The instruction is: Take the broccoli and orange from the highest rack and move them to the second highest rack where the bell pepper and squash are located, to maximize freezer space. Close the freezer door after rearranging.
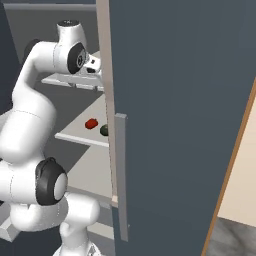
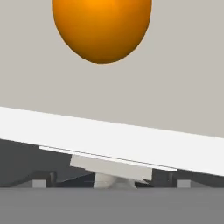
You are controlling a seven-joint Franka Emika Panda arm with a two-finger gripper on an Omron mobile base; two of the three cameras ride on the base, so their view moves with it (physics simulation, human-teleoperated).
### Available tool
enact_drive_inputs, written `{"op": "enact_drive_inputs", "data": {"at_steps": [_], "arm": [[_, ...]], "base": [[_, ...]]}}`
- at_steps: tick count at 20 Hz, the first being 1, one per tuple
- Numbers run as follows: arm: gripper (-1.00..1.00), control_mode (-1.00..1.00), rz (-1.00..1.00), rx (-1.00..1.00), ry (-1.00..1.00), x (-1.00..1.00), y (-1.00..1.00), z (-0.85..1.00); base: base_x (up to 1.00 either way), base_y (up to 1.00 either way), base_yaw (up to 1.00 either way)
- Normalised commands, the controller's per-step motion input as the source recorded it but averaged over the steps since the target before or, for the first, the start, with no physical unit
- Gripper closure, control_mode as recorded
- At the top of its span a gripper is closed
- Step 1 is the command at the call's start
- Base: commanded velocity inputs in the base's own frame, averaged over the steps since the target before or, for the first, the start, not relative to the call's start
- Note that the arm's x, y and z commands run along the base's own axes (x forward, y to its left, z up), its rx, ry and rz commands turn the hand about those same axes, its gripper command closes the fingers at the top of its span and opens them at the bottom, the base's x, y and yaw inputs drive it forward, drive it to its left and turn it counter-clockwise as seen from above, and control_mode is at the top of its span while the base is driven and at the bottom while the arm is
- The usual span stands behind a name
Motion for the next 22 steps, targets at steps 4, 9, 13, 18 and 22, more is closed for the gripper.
{"op": "enact_drive_inputs", "data": {"at_steps": [4, 9, 13, 18, 22], "arm": [[-1.00, -1.00, -0.05, 0.00, -0.03, 0.68, 0.03, 0.17], [-1.00, -1.00, 0.00, 0.00, -0.36, 0.38, 0.04, 0.04], [-1.00, -1.00, 0.00, 0.00, -0.44, 0.03, 0.00, -0.15], [-1.00, -1.00, 0.00, 0.00, -0.39, 0.07, 0.00, -0.12], [-1.00, -1.00, -0.01, 0.00, -0.20, 0.36, 0.03, 0.00]], "base": [[0.00, 0.00, 0.00], [0.00, 0.00, 0.00], [0.00, 0.00, 0.00], [0.00, 0.00, 0.00], [0.00, 0.00, 0.00]]}}
